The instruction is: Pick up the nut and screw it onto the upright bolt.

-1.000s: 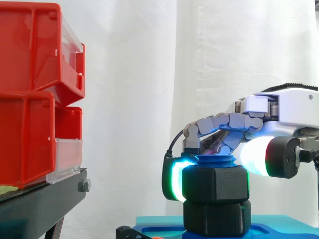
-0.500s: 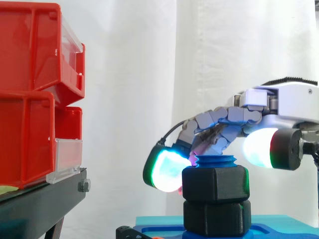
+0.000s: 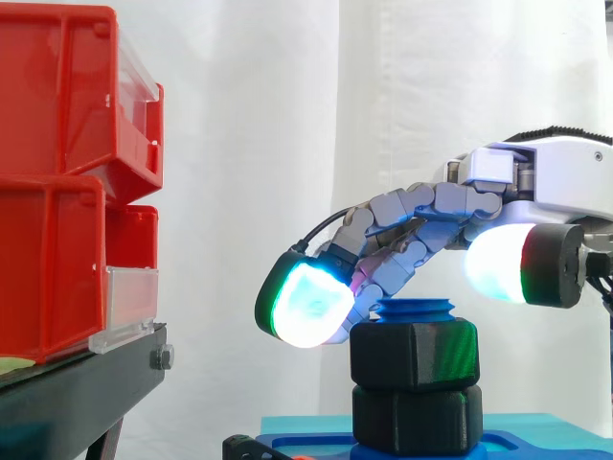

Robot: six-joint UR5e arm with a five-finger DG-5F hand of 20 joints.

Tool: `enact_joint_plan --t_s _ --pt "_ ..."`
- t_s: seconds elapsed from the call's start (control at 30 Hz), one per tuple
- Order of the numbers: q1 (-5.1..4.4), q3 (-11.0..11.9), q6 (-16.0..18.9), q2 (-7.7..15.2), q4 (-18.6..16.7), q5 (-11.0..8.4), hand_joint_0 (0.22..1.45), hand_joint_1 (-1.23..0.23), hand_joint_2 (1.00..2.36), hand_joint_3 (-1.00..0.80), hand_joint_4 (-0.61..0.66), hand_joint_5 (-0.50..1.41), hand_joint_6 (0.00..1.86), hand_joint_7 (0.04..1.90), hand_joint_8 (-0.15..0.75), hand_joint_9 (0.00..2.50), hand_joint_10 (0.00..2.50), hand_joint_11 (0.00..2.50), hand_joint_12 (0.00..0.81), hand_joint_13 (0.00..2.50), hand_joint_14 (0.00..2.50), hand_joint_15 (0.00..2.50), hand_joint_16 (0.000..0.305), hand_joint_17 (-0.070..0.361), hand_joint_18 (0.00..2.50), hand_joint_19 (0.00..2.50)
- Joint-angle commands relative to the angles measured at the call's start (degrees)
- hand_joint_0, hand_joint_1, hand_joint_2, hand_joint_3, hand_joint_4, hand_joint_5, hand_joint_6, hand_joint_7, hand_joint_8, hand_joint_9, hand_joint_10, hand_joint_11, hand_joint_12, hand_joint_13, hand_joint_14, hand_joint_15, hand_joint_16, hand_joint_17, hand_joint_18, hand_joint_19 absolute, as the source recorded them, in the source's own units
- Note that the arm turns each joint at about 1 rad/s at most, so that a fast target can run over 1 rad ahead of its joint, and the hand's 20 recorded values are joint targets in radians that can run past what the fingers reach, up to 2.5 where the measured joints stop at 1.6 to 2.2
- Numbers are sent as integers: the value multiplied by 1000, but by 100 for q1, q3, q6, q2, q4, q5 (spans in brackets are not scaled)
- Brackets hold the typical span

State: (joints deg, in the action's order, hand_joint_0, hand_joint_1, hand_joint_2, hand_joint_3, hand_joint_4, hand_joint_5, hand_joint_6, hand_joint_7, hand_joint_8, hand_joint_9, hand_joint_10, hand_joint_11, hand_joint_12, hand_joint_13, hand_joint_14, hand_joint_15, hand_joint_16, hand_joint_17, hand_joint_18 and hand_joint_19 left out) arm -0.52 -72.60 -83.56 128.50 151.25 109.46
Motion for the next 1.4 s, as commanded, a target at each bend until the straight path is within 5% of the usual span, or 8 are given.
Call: enact_joint_plan --t_s 0.0,0.3,0.77,1.37 --pt "-18 1 -3 0 45 -3 452 -156 1000 -500 163 -95 502 733 182 680 0 0 225 568 0 0 32 73 234 49" --pt "-27 1 -12 0 308 -3 456 -154 1000 -500 179 -77 503 839 190 679 0 0 227 561 0 0 32 72 223 52" --pt "26 1 -12 0 335 14 470 -171 1000 -500 157 -15 502 1467 206 757 0 0 215 638 0 0 30 67 308 102" --pt "149 -8 -29 0 335 23 463 -178 1000 -500 105 35 501 1622 219 937 0 0 187 764 0 0 28 63 470 159"
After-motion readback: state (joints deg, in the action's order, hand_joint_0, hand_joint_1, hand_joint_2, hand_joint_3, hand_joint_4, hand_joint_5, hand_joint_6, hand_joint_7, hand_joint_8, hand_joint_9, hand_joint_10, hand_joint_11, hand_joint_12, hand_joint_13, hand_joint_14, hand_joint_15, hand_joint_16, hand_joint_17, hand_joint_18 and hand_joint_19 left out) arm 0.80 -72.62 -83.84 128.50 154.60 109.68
